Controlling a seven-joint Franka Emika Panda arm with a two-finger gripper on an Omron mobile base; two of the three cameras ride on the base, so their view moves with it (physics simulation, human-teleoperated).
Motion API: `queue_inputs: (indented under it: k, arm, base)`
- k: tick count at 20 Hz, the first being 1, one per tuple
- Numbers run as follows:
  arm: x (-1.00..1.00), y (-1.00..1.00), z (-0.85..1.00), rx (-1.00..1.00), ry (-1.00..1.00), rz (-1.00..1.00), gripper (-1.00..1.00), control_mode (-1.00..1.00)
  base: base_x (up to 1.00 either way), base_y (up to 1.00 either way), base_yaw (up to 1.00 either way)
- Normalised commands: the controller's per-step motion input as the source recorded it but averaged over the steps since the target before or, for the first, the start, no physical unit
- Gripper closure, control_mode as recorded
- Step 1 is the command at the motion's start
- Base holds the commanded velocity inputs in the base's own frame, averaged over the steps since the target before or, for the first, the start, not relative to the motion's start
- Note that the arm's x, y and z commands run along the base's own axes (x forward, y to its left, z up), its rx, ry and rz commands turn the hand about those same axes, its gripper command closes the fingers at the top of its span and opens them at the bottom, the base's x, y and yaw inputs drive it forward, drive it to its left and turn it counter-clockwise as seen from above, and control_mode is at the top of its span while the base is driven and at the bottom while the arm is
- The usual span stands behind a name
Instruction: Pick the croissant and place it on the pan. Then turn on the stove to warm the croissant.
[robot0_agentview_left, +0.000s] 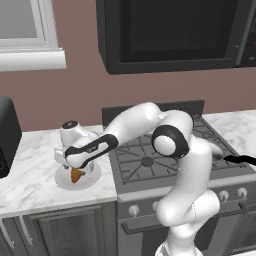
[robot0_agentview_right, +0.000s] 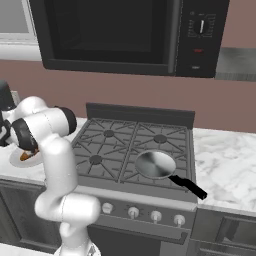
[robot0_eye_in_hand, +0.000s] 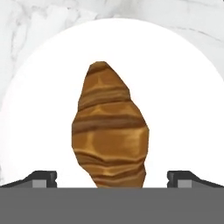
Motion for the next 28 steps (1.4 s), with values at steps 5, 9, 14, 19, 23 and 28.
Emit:
queue_inputs:
  k: [5, 9, 14, 19, 23, 28]
  arm:
    - [0.0, 0.0, -0.18, 0.0, 0.0, 0.0, -1.0, -1.0]
    - [0.0, -0.05, -0.16, 0.0, 0.01, 0.0, -1.0, -1.0]
    - [0.0, -0.12, -0.14, 0.0, 0.0, 0.0, -1.0, -1.0]
    - [0.0, -0.1, -0.15, 0.0, 0.0, 0.0, -1.0, -1.0]
    - [0.09, 0.0, -0.19, 0.0, 0.0, 0.0, -1.0, -1.0]
    - [0.13, 0.0, -0.19, 0.0, 0.0, 0.0, -1.0, -1.0]
  base:
    - [0.0, 0.0, 0.0]
    - [0.0, 0.0, 0.0]
    - [0.0, 0.0, 0.0]
    - [0.0, 0.0, 0.0]
    - [0.0, 0.0, 0.0]
    - [0.0, 0.0, 0.0]
